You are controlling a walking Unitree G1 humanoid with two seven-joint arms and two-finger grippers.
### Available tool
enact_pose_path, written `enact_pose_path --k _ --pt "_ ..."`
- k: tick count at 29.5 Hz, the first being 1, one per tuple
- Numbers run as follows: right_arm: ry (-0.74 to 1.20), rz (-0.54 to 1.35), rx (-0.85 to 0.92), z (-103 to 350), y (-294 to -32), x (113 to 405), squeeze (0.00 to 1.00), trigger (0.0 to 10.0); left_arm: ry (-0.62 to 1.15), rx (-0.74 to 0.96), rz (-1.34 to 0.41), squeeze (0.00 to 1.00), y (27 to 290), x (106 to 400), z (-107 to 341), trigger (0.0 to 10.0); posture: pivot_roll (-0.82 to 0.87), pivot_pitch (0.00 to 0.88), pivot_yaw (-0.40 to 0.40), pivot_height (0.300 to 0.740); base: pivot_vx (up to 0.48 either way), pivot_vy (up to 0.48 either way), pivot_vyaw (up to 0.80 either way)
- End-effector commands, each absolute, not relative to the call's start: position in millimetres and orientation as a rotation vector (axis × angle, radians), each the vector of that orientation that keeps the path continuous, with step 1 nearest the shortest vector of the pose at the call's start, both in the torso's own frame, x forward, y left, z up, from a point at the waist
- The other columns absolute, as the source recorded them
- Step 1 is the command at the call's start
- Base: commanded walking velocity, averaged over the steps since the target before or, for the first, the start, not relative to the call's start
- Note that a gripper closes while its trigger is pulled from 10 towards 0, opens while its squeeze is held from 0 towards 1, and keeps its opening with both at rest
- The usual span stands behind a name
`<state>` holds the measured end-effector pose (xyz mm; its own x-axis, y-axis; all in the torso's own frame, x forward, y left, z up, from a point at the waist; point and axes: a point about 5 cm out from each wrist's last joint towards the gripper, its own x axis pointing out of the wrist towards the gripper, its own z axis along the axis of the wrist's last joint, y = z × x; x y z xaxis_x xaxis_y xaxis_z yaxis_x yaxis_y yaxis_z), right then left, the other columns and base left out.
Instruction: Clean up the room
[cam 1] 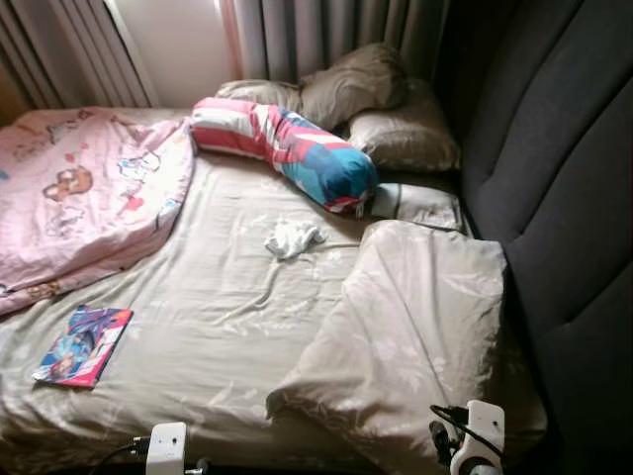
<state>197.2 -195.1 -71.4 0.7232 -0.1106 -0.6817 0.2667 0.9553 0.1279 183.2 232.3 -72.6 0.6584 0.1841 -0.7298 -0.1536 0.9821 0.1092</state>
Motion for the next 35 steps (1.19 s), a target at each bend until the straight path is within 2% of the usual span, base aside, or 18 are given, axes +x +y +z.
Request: enact_pose_path --k 1,2,3,8,15,28,35 --pt "0.688 -0.219 0.233 -62.9 -194.4 212.3 0.0 10.0 0.827 0.029 0.225 0.0 236.9 177.8 -73.7 10.0 0.05 0.03 0.004 0.74 0.0 0.0 0.0" --pt "0.63 -0.222 0.226 -49.2 -195.5 234.1 0.0 10.0 0.815 0.024 0.233 0.0 237.8 177.3 -73.2 10.0 0.04 0.029 0.008 0.74 0.0 0.0 0.0" --pt "0.609 -0.222 0.227 -44.9 -195.7 240.1 0.0 10.0 0.806 0.018 0.238 0.0 238.1 177.3 -72.8 10.0 0.04 0.029 0.008 0.74 0.0 0.0 0.0" --pt "0.559 -0.208 0.229 -38.9 -195.5 246.3 0.0 10.0 0.591 -0.044 0.257 0.0 238.6 225.4 -42.1 10.0 0.03 0.03 0.015 0.74 0.0 0.0 0.0" --pt "0.439 -0.283 0.216 -28.0 -207.6 250.7 0.0 10.0 0.43 -0.041 0.266 0.0 245.9 247.4 -18.5 10.0 0.02 0.024 0.024 0.74 0.0 0.0 0.0" --pt "0.271 -0.176 0.069 -19.7 -210.2 236.0 0.0 10.0 0.118 0.047 0.147 0.0 248.0 250.8 18.2 10.0 0.0 0.013 -0.004 0.74 0.0 0.0 0.0" --pt "0.217 -0.162 0.006 -8.6 -218.4 242.1 0.0 10.0 0.061 0.041 0.125 0.0 241.1 253.3 28.3 10.0 0.0 0.001 -0.019 0.74 0.0 0.0 0.0"
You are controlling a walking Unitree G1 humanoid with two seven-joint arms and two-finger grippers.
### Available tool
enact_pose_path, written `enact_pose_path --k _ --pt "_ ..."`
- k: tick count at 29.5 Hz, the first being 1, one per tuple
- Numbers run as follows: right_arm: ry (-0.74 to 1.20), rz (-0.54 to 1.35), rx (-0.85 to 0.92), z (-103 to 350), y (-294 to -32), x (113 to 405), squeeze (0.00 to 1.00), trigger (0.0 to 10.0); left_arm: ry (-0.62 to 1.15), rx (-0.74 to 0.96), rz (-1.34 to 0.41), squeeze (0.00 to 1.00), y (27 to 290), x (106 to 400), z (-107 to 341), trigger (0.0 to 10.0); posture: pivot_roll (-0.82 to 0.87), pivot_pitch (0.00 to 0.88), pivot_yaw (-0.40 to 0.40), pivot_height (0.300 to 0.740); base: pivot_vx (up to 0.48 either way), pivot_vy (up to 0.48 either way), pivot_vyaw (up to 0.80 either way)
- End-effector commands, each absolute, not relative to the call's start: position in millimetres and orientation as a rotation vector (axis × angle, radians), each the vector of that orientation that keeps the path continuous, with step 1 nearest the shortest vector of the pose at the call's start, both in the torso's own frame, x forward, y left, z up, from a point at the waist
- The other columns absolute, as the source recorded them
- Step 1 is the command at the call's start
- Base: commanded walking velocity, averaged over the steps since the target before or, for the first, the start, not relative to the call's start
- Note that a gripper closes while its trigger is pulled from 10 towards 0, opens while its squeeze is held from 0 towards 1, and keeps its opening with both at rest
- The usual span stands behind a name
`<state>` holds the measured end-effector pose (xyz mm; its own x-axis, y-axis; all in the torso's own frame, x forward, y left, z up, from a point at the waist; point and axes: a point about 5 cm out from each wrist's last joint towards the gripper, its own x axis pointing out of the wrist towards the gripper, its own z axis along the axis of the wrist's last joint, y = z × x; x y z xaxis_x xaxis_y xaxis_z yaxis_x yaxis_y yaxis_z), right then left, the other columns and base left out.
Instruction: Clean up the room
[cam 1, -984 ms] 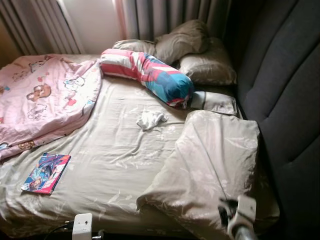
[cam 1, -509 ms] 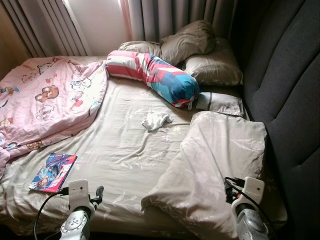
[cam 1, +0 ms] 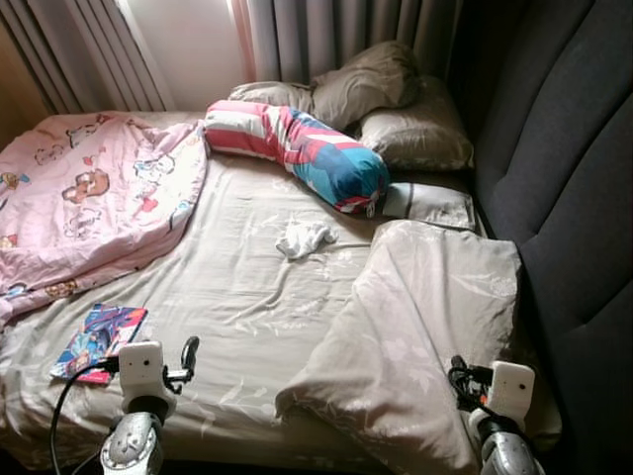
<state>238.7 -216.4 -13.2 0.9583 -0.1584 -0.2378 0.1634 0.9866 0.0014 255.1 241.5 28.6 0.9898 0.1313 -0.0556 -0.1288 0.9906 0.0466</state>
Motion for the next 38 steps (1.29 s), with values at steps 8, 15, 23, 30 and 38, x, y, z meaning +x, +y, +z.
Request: enact_pose_path --k 8,15,23,30,38 --pt "0.195 -0.147 0.014 -0.5 -214.3 254.5 0.0 10.0 0.064 0.048 0.091 0.0 225.5 256.9 28.9 10.0 0.0 0.0 -0.031 0.74 0.0 0.0 0.0" --pt "0.201 -0.15 0.019 0.3 -213.5 257.2 0.0 10.0 0.062 0.041 0.093 0.0 223.0 260.3 31.9 10.0 0.0 0.009 -0.033 0.74 0.0 -0.472 0.0" --pt "0.206 -0.157 0.021 -0.7 -213.1 255.9 0.0 10.0 0.052 0.04 0.092 0.0 225.1 264.9 37.6 10.0 0.0 0.035 -0.03 0.74 0.0 -0.042 0.0" --pt "0.211 -0.159 0.023 -2.8 -212.6 252.5 0.0 10.0 0.041 0.036 0.097 0.0 227.3 265.6 41.0 10.0 0.0 0.052 -0.035 0.74 0.0 0.0 0.0" --pt "0.242 -0.16 0.032 -6.4 -209.4 251.8 0.0 10.0 0.039 0.034 0.1 0.0 227.9 266.1 42.6 10.0 0.0 0.062 -0.033 0.74 0.0 0.0 0.0"
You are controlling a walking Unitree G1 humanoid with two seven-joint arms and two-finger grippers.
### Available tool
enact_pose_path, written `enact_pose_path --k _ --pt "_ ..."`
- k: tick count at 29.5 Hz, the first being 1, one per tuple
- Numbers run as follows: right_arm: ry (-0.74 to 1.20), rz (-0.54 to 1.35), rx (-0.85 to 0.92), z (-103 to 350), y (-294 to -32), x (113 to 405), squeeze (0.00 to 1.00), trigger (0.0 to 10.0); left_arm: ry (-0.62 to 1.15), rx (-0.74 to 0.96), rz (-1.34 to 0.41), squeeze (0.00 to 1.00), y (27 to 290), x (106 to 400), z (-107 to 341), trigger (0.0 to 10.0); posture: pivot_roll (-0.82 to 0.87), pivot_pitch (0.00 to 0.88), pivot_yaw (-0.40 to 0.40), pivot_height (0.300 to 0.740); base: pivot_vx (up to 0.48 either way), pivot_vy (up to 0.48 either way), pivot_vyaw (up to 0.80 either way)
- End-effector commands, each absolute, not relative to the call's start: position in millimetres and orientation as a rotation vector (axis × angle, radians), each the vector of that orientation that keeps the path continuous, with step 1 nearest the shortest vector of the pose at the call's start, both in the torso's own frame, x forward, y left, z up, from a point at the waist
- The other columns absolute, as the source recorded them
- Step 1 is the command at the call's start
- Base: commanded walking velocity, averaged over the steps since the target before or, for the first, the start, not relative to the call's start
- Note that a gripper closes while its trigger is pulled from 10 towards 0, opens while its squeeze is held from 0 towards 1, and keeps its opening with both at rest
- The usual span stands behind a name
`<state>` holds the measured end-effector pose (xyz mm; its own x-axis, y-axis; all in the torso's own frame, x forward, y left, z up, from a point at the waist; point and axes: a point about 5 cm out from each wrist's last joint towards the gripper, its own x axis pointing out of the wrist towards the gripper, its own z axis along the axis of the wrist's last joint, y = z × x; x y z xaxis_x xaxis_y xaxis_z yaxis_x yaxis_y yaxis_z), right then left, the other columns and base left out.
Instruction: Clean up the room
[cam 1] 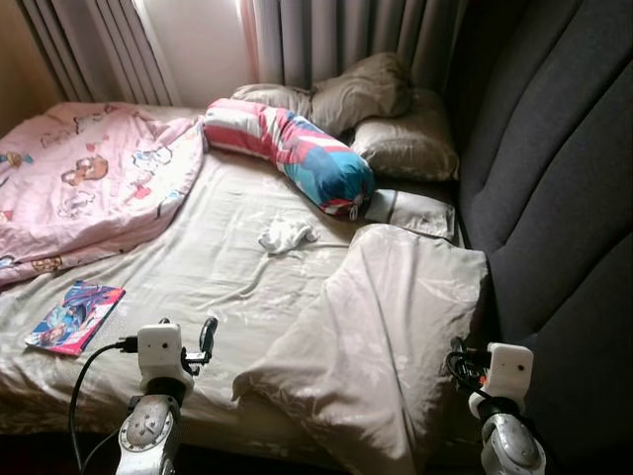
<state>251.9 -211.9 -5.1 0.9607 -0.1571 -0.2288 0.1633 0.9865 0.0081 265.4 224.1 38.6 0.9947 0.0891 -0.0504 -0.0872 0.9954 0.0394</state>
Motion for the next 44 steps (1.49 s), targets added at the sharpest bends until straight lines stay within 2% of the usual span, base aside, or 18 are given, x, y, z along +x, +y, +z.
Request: enact_pose_path --k 1,3,13,20,24,35,38,39,40,44 --pt "0.249 -0.157 0.033 -7.1 -208.3 251.9 0.0 10.0 0.037 0.032 0.1 0.0 227.7 266.6 43.2 10.0 0.0 0.063 -0.031 0.74 0.0 0.0 0.0" --pt "0.251 -0.157 0.034 -7.4 -207.9 251.9 0.0 10.0 0.037 0.031 0.1 0.0 227.5 266.8 43.5 10.0 0.0 0.065 -0.03 0.74 0.0 0.0 0.0" --pt "0.311 -0.083 0.058 -14.6 -195.3 251.6 0.0 10.0 0.032 0.029 0.085 0.0 223.8 273.1 47.6 10.0 0.0 0.078 -0.018 0.683 0.0 0.0 0.0" --pt "0.38 -0.09 0.103 -20.4 -192.1 253.1 0.0 10.0 0.037 0.036 0.072 0.0 225.1 273.9 48.9 10.0 0.01 0.087 -0.004 0.683 0.0 0.0 0.0" --pt "0.361 -0.088 0.115 -18.2 -191.4 255.0 0.0 10.0 0.038 0.039 0.067 0.0 224.9 274.0 49.4 10.0 0.01 0.09 0.002 0.653 0.0 0.0 0.0" --pt "0.417 -0.101 0.141 -18.7 -188.1 263.1 0.0 10.0 0.04 0.046 0.049 0.0 223.3 275.9 52.1 10.0 0.02 0.106 0.018 0.653 0.0 0.0 0.0" --pt "0.431 -0.177 0.245 -18.0 -191.9 267.0 0.0 10.0 0.045 0.051 0.047 0.0 224.8 275.3 52.6 10.0 0.03 0.111 0.026 0.653 0.0 0.0 0.0" --pt "0.427 -0.191 0.291 -17.2 -192.3 268.4 1.0 10.0 0.046 0.053 0.045 0.0 225.0 275.2 52.7 10.0 0.03 0.114 0.029 0.653 0.0 0.0 0.0" --pt "0.432 -0.196 0.335 -16.3 -192.0 271.0 1.0 10.0 0.048 0.055 0.043 0.0 225.4 275.0 52.9 10.0 0.03 0.116 0.032 0.653 0.0 0.0 0.0" --pt "0.487 -0.2 0.324 -17.7 -193.1 273.3 1.0 10.0 0.052 0.059 0.038 0.0 225.9 275.0 53.4 10.0 0.04 0.121 0.038 0.653 0.0 0.0 0.0"
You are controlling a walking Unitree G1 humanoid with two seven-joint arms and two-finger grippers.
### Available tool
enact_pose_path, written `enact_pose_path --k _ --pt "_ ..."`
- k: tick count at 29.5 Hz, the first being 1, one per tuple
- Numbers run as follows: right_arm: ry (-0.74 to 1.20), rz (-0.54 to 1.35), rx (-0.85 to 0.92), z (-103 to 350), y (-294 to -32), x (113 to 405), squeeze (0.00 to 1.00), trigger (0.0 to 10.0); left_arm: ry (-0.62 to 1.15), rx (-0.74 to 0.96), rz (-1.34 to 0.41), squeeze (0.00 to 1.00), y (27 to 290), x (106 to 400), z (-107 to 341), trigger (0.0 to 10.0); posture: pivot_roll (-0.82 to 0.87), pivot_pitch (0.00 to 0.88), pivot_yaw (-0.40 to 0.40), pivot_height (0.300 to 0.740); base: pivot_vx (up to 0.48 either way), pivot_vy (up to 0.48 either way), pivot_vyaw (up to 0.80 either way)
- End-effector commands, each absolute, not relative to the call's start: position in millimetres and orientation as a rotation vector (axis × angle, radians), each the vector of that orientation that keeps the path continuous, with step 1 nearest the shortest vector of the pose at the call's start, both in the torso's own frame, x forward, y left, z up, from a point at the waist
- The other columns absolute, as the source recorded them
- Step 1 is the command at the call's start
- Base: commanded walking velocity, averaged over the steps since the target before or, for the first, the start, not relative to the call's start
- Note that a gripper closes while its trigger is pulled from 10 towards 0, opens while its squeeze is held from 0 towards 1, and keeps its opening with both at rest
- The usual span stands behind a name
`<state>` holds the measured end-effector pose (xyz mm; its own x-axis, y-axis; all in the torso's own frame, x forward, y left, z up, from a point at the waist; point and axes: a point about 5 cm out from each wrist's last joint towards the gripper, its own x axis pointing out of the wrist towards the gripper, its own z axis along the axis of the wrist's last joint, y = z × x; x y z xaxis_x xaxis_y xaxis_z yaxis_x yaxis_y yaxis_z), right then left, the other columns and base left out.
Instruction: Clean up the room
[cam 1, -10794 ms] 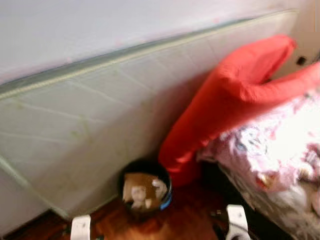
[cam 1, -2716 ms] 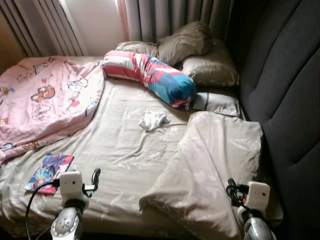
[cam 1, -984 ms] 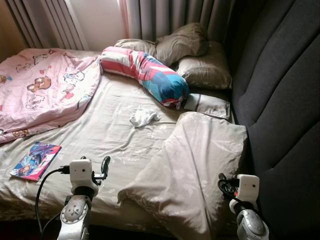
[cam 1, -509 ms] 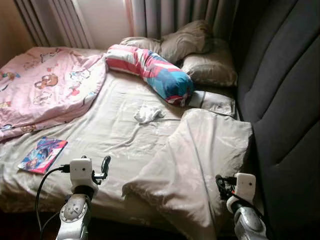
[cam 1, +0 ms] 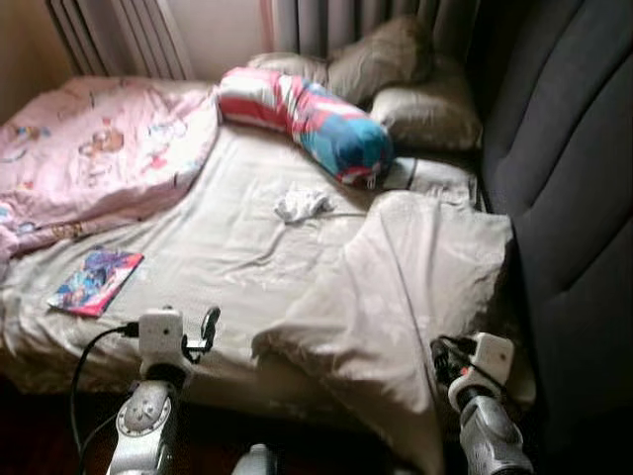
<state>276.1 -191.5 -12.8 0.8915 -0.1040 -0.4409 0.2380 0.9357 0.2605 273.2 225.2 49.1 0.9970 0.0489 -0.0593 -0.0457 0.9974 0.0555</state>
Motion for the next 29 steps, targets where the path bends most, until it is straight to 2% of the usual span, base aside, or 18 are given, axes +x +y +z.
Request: enact_pose_path --k 1,6,7,9,10,18,25,29 --pt "0.499 -0.207 0.326 -17.5 -194.4 274.3 1.0 10.0 0.055 0.062 0.034 0.0 225.8 275.1 53.7 10.0 0.04 0.122 0.039 0.653 0.0 0.0 0.0" --pt "0.523 -0.218 0.351 -15.3 -201.4 277.9 1.0 10.0 0.058 0.064 0.033 0.0 226.5 275.5 54.3 10.0 0.04 0.126 0.046 0.653 0.0 0.0 0.0" --pt "0.556 -0.198 0.339 -16.5 -201.5 277.9 0.43 10.0 0.06 0.064 0.032 0.0 226.6 275.6 54.3 10.0 0.04 0.126 0.046 0.653 0.0 0.0 0.0" --pt "0.573 -0.185 0.331 -17.1 -201.5 277.8 0.43 10.0 0.06 0.065 0.031 0.0 226.5 275.6 54.3 10.0 0.04 0.126 0.046 0.653 0.0 0.0 0.0" --pt "0.577 -0.156 0.324 -15.7 -200.9 279.6 0.0 10.0 0.061 0.066 0.029 0.0 226.1 275.8 54.4 10.0 0.04 0.128 0.047 0.653 0.0 0.0 0.0" --pt "0.562 -0.07 0.393 -4.9 -197.7 292.3 0.0 10.0 0.058 0.079 0.013 0.0 225.2 276.1 57.3 10.0 0.06 0.127 0.058 0.653 0.0 0.0 0.0" --pt "0.639 -0.007 0.452 -15.2 -182.2 284.6 0.0 10.0 0.061 0.089 0.01 0.0 228.1 275.1 58.4 10.0 0.07 0.128 0.067 0.653 0.0 0.0 0.0" --pt "0.698 -0.046 0.392 -24.6 -181.5 275.7 0.0 10.0 0.065 0.094 0.004 0.0 228.7 275.0 59.0 10.0 0.07 0.134 0.078 0.653 0.0 0.0 0.0"
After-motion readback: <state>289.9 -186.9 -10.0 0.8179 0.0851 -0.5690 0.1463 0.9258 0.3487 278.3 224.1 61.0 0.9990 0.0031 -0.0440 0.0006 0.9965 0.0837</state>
